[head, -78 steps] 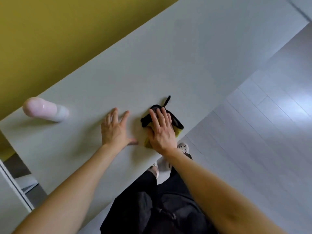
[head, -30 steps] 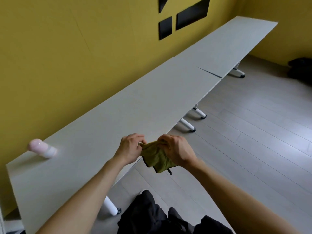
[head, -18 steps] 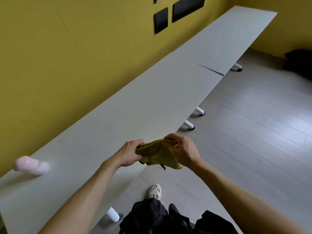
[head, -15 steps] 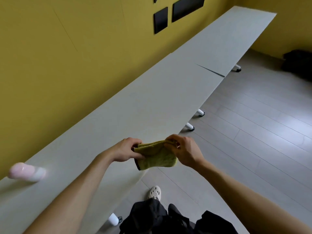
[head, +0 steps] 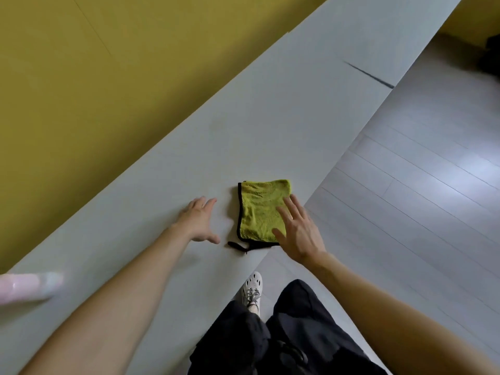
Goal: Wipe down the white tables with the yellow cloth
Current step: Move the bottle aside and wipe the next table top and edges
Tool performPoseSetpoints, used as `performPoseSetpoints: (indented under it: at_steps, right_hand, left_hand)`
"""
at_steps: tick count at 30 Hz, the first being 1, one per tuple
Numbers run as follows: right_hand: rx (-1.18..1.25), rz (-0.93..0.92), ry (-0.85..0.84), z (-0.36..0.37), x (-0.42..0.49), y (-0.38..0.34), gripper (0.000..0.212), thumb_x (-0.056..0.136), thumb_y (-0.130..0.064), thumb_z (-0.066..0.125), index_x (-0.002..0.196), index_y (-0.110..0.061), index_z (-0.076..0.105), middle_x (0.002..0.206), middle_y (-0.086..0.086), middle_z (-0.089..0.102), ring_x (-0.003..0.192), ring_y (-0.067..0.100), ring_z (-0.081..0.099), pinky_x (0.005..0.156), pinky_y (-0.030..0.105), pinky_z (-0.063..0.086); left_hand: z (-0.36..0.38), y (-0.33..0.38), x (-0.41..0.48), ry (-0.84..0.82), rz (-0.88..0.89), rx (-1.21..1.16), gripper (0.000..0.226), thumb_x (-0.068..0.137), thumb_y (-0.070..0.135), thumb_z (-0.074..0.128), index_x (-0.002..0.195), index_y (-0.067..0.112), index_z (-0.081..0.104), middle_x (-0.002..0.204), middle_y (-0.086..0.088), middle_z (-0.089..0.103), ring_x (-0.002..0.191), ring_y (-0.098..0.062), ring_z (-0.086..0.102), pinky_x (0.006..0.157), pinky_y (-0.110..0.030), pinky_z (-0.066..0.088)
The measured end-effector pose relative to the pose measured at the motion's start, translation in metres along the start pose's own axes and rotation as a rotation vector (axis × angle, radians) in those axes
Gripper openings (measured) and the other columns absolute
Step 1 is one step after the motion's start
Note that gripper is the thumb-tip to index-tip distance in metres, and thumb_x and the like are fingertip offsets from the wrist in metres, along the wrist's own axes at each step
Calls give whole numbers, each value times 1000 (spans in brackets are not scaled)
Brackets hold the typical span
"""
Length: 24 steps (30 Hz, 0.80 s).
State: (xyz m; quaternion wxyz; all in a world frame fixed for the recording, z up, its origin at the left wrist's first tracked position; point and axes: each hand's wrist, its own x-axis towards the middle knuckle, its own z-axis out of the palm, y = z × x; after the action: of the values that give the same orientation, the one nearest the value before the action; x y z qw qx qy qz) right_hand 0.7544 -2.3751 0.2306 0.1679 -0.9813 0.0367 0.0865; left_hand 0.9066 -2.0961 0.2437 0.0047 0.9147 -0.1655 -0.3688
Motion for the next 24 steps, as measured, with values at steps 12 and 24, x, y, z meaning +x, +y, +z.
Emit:
performPoseSetpoints:
  at_steps: [12,24]
  right_hand:
    - [-135,-416,-74,57,97,-1,95,101,-83,35,176,-30,8,183,8,-7,169,25,-13,135,60,5]
    - [-160,-112,-10,-16,193,115,108,94,-93,38,176,-27,12,182,16,-12,168,34,-15,133,67,1]
  left_hand:
    - [-30,15,42,20,-240,20,174,56,69,100,163,43,-35,173,-14,-40,163,-44,-30,128,-76,17]
    - [-29,31,52,-75,-360,83,188,45,66,104,152,44,-50,169,-14,-47,161,-56,-23,116,-80,38]
